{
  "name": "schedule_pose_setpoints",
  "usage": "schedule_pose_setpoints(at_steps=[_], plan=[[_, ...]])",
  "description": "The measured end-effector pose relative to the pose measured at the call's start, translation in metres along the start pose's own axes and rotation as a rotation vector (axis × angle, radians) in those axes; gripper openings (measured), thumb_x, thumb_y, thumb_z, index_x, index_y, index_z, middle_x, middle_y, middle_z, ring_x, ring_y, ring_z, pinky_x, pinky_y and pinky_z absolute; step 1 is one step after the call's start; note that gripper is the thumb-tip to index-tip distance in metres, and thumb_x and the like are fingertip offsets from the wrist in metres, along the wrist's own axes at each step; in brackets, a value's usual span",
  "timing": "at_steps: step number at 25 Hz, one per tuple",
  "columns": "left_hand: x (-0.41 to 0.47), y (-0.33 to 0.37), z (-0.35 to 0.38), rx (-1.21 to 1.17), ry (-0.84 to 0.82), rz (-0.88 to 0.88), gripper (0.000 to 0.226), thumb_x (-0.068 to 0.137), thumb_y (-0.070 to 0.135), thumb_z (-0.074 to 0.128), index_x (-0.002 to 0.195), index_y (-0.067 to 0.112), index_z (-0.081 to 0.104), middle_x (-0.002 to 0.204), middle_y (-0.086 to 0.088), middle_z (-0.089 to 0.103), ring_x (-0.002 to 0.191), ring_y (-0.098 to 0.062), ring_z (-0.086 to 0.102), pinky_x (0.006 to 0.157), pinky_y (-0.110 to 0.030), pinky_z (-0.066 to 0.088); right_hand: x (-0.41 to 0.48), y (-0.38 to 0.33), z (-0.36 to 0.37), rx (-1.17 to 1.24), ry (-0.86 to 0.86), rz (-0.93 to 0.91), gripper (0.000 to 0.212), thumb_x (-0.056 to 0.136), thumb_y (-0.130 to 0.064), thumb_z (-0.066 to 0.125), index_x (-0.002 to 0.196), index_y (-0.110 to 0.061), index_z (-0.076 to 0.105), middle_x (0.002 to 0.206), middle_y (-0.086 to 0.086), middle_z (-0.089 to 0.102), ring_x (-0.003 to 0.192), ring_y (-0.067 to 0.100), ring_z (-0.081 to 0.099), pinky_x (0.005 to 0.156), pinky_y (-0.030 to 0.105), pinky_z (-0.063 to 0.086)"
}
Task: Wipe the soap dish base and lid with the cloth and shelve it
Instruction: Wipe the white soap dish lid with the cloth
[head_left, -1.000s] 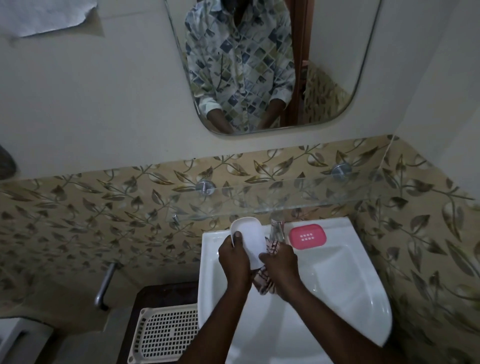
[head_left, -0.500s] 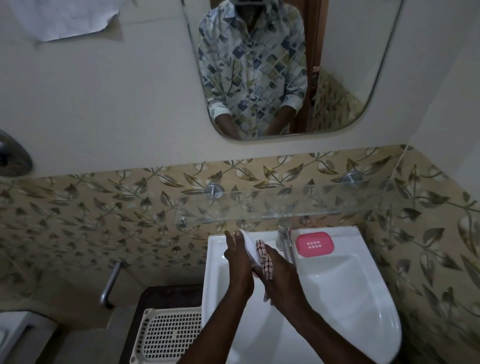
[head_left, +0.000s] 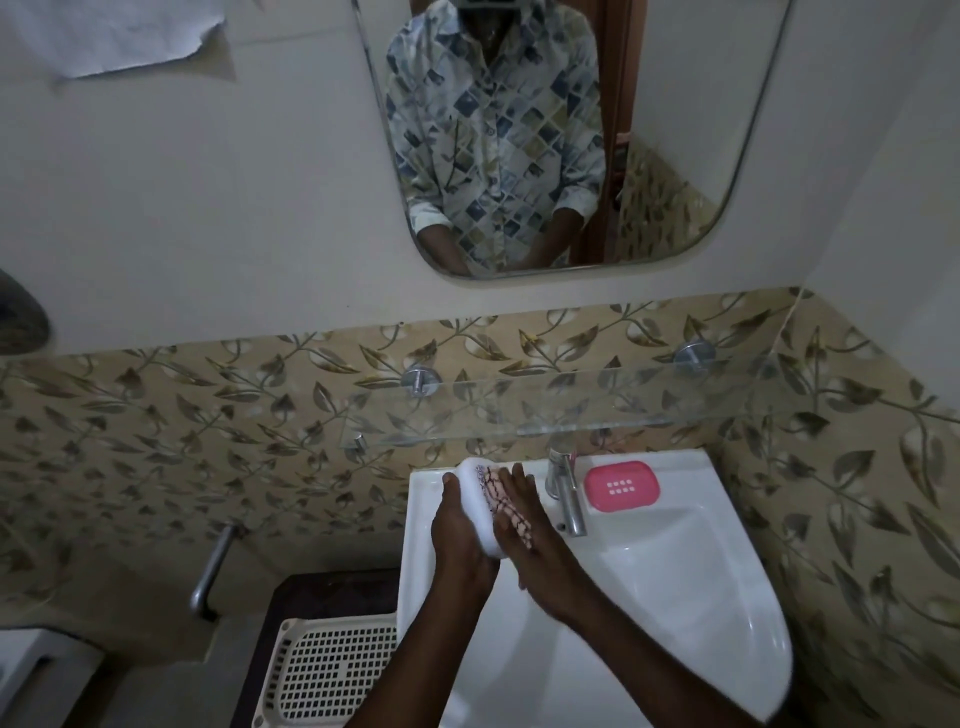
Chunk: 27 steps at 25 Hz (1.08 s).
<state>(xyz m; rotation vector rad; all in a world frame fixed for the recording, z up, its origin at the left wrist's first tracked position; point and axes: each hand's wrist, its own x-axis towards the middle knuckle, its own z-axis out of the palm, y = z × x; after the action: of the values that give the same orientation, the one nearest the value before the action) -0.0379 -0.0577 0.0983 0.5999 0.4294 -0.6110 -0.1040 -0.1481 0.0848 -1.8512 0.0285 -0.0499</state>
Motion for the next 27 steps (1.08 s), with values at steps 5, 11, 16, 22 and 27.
schedule_pose_setpoints(at_steps=[5,11,16,22,27], plan=[[0.008,-0.019,-0.020,-0.046,0.047,0.136,0.043,0.108,0.032,0.024,0.122,0.013,0.059,0.122,-0.007,0.063,0.104,-0.019,0.069,0.088,-0.035,0.052,0.008,0.001,0.008,-0.495,-0.073,-0.268,0.057,0.105,-0.029,0.040,0.156,-0.017,0.017,0.166,0.001,0.003,0.153,0.013,-0.004,0.124,0.037,-0.003],[0.013,-0.005,-0.011,0.214,0.100,0.012,0.063,0.101,0.057,0.023,0.112,0.009,0.062,0.095,-0.015,0.074,0.087,-0.030,0.069,0.077,-0.040,0.049,0.031,-0.003,-0.008,0.089,0.016,0.250,0.058,0.100,-0.053,0.041,0.153,-0.035,0.028,0.153,-0.010,0.038,0.134,0.019,0.049,0.102,0.041,0.050],[0.028,0.006,-0.033,0.036,0.177,0.121,0.060,0.101,0.057,0.030,0.141,0.015,0.048,0.105,-0.012,0.061,0.086,-0.030,0.060,0.096,-0.037,0.044,0.007,0.041,0.007,0.288,0.003,0.344,0.063,0.090,-0.065,0.048,0.146,-0.036,0.043,0.154,-0.009,0.041,0.138,0.012,0.044,0.117,0.041,0.035],[0.026,0.034,-0.041,-0.016,-0.067,0.144,0.051,0.085,0.049,0.049,0.112,0.007,0.060,0.100,-0.016,0.061,0.090,-0.033,0.058,0.090,-0.049,0.045,0.035,0.096,-0.016,0.808,0.539,0.841,0.037,0.089,-0.017,0.069,0.116,0.006,0.061,0.108,0.032,0.068,0.092,0.044,0.069,0.081,0.055,0.057],[0.012,0.042,-0.054,-0.056,-0.122,0.156,0.063,0.080,0.057,0.058,0.118,0.007,0.057,0.103,-0.019,0.060,0.102,-0.038,0.056,0.100,-0.063,0.039,0.042,0.114,0.001,0.784,0.605,0.823,0.030,0.076,0.005,0.073,0.105,0.006,0.064,0.092,0.025,0.072,0.078,0.039,0.072,0.069,0.052,0.060]])
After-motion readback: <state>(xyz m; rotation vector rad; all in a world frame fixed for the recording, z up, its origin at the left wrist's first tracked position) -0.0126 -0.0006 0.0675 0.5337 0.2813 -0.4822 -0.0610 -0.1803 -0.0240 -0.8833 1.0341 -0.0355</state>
